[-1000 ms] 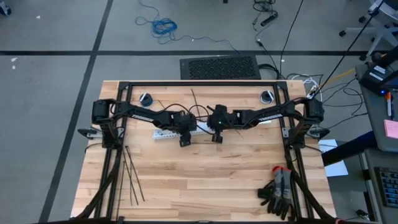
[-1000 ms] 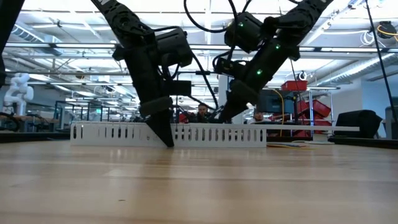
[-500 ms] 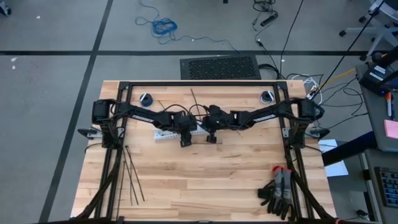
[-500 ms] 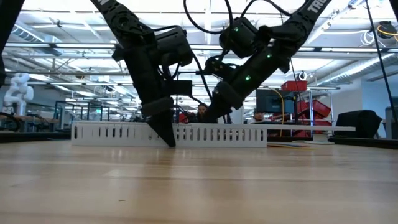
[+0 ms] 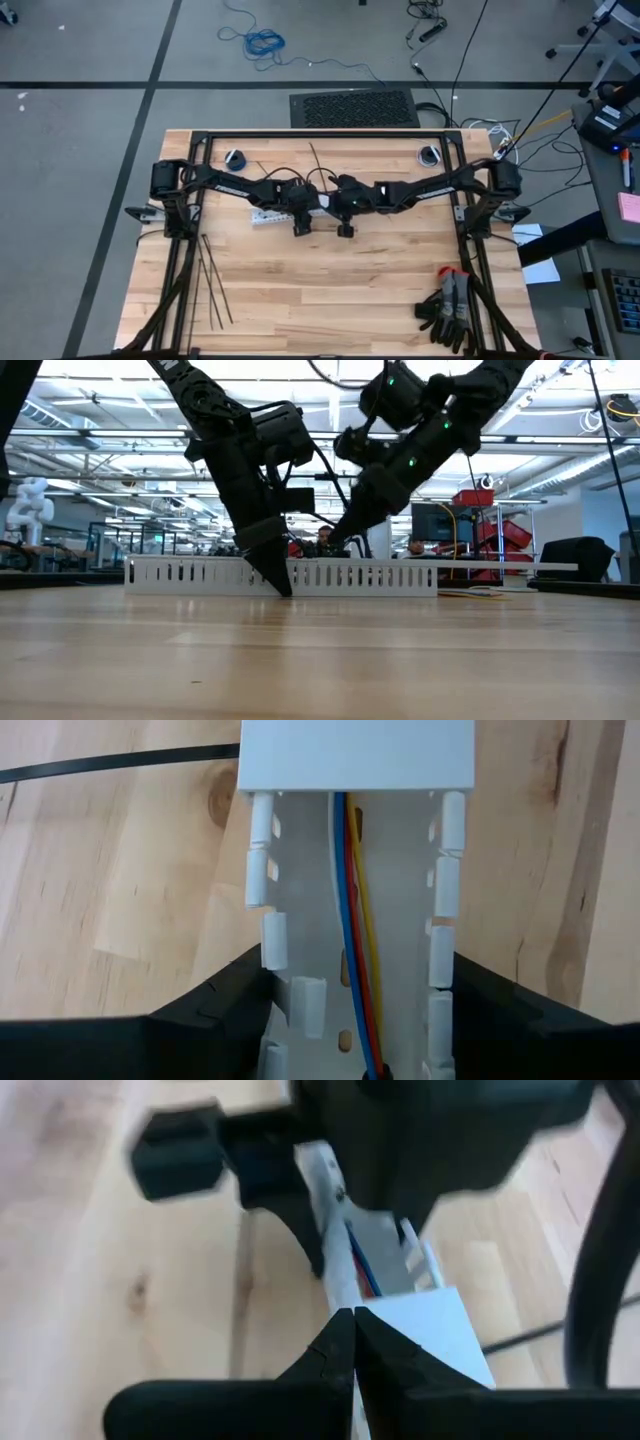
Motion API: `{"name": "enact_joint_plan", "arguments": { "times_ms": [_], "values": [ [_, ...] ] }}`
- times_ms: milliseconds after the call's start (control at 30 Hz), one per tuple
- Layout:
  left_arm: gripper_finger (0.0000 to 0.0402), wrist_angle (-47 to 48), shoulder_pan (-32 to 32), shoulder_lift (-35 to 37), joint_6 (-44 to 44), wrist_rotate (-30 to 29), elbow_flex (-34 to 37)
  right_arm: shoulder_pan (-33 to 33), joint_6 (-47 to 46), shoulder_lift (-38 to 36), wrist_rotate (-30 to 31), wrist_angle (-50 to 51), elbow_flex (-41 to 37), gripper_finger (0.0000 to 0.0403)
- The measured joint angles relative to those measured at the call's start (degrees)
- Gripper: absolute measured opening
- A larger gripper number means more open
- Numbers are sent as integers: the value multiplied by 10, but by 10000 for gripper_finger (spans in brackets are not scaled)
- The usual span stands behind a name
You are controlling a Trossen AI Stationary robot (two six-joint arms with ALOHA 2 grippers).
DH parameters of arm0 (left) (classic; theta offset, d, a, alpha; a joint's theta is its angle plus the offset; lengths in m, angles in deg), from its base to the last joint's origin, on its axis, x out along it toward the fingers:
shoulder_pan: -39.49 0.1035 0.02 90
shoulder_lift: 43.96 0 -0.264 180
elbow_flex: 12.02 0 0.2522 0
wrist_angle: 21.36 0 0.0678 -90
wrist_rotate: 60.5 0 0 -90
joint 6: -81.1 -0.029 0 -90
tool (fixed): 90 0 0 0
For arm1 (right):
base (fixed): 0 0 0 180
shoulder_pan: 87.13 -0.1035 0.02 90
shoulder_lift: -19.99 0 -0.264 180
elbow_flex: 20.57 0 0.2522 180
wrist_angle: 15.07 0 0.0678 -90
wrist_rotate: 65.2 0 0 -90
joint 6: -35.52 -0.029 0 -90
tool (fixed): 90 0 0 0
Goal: Ziptie cables
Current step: Close the white cable duct
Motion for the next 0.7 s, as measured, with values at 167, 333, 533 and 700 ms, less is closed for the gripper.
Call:
{"name": "enact_joint_plan", "arguments": {
  "times_ms": [167, 333, 533, 700],
  "values": [
    [227, 0, 0, 0, -1, 1, 0, 11, -2, 29, 0, -27, 0, 0],
    [227, -4, 0, 0, -3, 7, 1, 26, -16, 68, -32, -84, 2, 0],
    [227, -6, 0, 0, -5, 7, 1, 25, -21, 88, -53, -125, 3, 0],
    [227, -12, 0, 0, -5, 8, 0, 22, -16, 66, -49, -103, 1, 0]
  ]
}}
